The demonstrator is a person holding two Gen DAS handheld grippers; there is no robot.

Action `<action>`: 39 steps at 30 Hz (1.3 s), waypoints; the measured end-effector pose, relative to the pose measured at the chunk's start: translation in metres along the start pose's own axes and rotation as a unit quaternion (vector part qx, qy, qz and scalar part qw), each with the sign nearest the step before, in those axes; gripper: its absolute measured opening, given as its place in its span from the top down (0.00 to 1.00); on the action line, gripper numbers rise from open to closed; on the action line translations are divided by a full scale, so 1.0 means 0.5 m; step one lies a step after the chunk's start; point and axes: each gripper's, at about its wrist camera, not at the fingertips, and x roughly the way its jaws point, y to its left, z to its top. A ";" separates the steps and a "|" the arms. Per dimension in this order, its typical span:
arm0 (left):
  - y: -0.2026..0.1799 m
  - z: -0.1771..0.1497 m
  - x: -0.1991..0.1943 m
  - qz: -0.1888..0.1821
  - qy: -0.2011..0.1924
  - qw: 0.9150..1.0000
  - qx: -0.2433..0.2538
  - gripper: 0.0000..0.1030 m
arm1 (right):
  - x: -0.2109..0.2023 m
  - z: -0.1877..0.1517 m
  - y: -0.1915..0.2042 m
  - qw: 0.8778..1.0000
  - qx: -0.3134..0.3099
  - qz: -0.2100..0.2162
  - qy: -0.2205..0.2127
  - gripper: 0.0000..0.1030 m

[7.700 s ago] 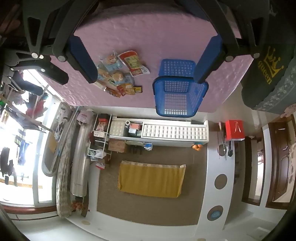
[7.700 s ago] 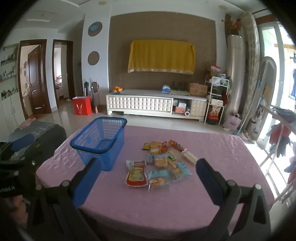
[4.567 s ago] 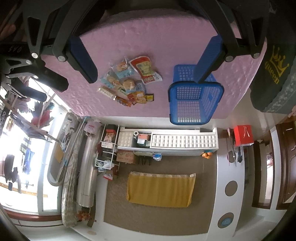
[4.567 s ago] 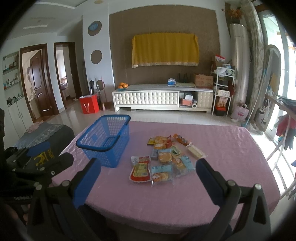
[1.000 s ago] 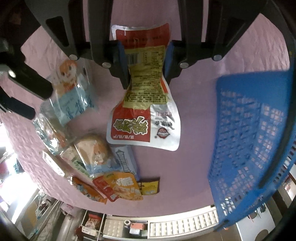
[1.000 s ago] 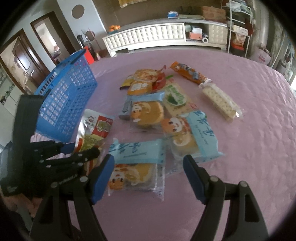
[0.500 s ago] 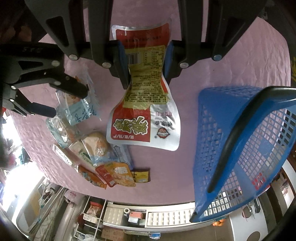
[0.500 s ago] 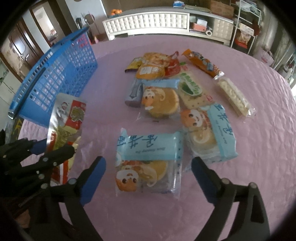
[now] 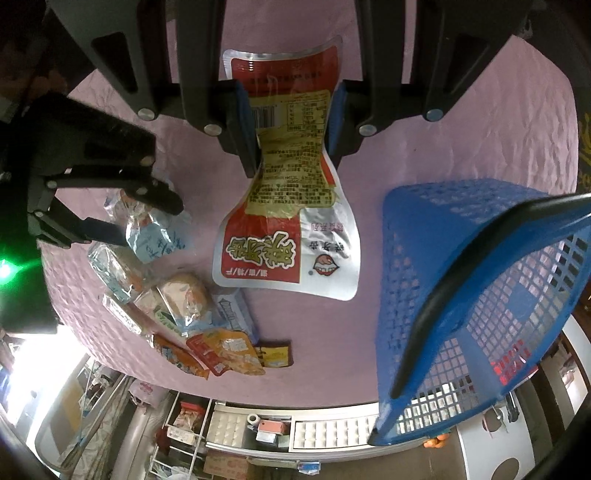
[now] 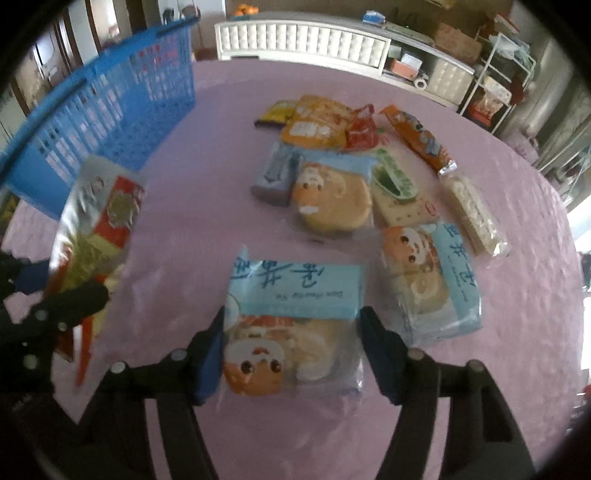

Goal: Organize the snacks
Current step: 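Lift the red pouch with the left gripper while the right gripper grasps a light-blue bread pack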

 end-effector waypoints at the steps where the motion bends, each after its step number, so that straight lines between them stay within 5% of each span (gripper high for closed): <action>1: 0.000 -0.001 -0.002 -0.001 -0.001 1.000 -0.001 0.70 | -0.004 -0.002 -0.007 1.000 0.011 0.014 0.001 0.32; 9: -0.011 -0.014 -0.075 0.001 -0.033 0.999 0.008 0.70 | -0.087 -0.024 -0.001 0.999 0.014 0.018 -0.024 0.32; 23: 0.010 -0.050 -0.281 -0.013 -0.133 0.991 0.015 0.69 | -0.313 -0.037 0.076 0.991 -0.005 0.005 -0.134 0.32; 39: 0.159 -0.021 -0.383 0.006 -0.178 0.984 0.007 0.69 | -0.362 0.064 0.197 0.982 -0.038 0.042 -0.183 0.32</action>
